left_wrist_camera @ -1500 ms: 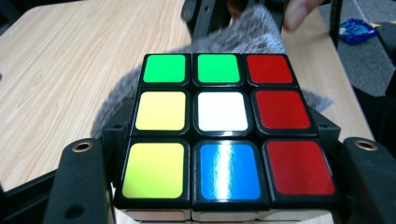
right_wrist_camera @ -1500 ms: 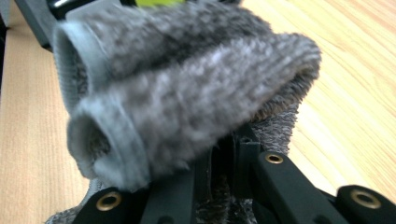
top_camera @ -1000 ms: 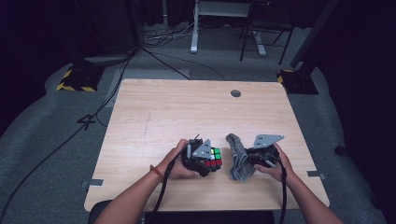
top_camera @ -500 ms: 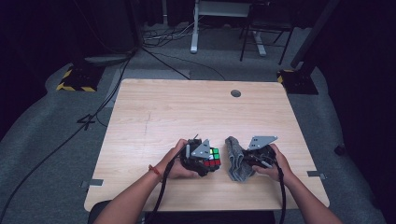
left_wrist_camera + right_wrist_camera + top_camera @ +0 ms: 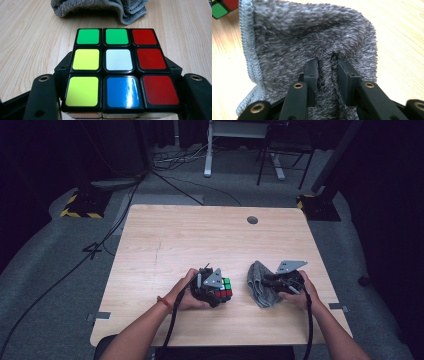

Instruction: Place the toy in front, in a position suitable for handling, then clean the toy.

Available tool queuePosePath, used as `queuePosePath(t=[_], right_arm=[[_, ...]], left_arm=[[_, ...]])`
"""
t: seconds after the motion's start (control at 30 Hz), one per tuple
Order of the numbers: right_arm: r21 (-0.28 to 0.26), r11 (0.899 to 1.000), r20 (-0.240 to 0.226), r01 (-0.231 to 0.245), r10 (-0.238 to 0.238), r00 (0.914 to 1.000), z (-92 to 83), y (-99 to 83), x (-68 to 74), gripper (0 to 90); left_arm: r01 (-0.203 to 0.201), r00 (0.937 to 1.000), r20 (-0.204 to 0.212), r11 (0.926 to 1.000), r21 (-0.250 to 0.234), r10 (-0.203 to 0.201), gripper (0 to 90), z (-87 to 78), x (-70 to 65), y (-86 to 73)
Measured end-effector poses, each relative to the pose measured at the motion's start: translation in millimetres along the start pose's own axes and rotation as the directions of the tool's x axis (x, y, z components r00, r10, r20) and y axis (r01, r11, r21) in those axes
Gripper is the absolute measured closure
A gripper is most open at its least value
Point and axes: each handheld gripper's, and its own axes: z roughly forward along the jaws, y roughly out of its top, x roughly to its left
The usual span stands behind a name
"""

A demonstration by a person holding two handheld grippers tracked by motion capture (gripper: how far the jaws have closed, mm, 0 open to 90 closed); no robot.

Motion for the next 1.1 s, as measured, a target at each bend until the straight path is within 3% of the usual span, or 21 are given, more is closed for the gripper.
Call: queuePosePath(t=[0.37, 0.5, 0.57, 1.1], right_arm=[[0.000, 1.000, 0.005, 0.005, -0.005, 1.0000, -0.8, 0.6, 2.1, 71.0], [-0.002, 1.000, 0.003, 0.001, -0.001, 1.0000, -1.2, 0.0, 0.8, 70.0], [-0.001, 1.000, 0.004, -0.002, 0.002, 1.0000, -2.0, -0.1, 0.9, 69.7], [-0.002, 1.000, 0.006, 0.011, -0.011, 0.9999, -3.6, 0.5, 5.5, 66.2]], left_arm=[[0.003, 1.0000, 0.004, 0.9999, -0.016, -0.003, 33.6, 0.7, -1.0, 2.4], [0.019, 0.9998, 0.003, 0.9997, 0.014, -0.019, 33.6, 8.9, 0.1, 0.5], [0.004, 1.0000, 0.004, 0.9996, 0.029, -0.004, 33.6, 13.0, -0.7, 0.3], [0.061, 0.9977, 0.026, 0.9976, 0.033, -0.062, 33.0, 28.6, 0.7, -6.8]])
